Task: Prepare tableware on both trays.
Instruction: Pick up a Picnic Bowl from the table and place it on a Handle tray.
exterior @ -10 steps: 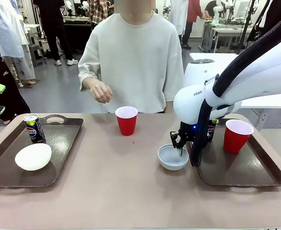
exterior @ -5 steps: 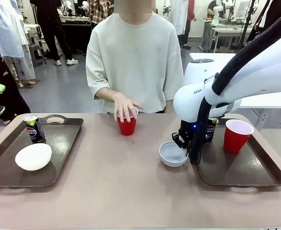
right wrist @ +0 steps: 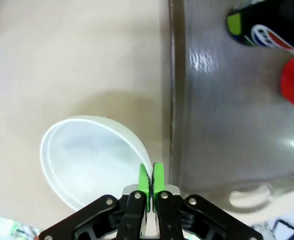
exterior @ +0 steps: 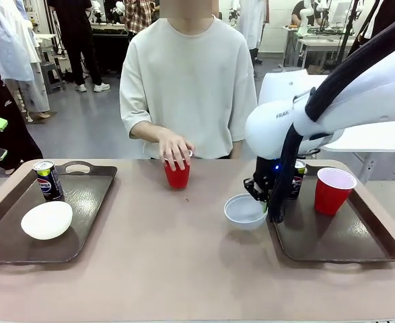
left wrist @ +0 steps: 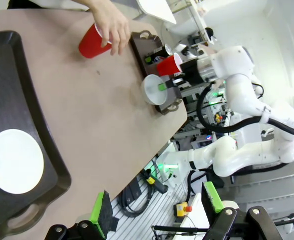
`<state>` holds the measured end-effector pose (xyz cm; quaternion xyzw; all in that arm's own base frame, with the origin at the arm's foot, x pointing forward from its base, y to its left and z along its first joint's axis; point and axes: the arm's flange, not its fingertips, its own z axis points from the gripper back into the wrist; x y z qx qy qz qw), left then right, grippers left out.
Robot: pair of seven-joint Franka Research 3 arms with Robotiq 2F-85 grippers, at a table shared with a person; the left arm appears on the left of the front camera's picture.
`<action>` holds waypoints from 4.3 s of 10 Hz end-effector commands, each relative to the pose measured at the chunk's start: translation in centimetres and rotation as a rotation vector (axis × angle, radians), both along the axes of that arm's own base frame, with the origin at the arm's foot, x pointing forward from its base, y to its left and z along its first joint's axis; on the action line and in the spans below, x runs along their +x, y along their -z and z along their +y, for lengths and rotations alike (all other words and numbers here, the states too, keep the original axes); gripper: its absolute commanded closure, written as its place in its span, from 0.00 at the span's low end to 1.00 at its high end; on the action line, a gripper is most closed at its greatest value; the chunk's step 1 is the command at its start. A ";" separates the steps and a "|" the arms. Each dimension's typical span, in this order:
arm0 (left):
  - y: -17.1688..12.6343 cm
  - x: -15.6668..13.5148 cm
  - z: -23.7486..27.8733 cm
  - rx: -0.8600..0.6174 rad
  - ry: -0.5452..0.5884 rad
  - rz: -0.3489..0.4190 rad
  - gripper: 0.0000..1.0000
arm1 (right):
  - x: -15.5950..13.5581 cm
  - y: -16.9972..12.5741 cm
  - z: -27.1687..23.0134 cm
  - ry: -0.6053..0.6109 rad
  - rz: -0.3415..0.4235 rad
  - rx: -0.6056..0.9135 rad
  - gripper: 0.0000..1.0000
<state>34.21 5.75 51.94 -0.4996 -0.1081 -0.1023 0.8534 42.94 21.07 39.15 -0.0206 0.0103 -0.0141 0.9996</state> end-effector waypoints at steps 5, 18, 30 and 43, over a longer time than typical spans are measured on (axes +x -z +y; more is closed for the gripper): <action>0.0 0.0 0.1 -0.020 0.008 -0.020 0.05 | -3.6 -8.8 -9.0 -0.030 0.072 0.130 1.00; 0.0 0.0 0.1 -0.020 0.008 -0.020 0.05 | -1.2 -1.7 -14.6 -0.183 0.058 0.121 0.96; 0.0 0.0 0.1 -0.020 0.008 -0.020 0.05 | -0.1 3.3 -16.8 -0.176 0.124 0.164 0.72; 0.0 0.0 0.1 -0.020 0.008 -0.020 0.05 | -10.1 -8.4 -14.6 -0.024 0.042 1.337 0.00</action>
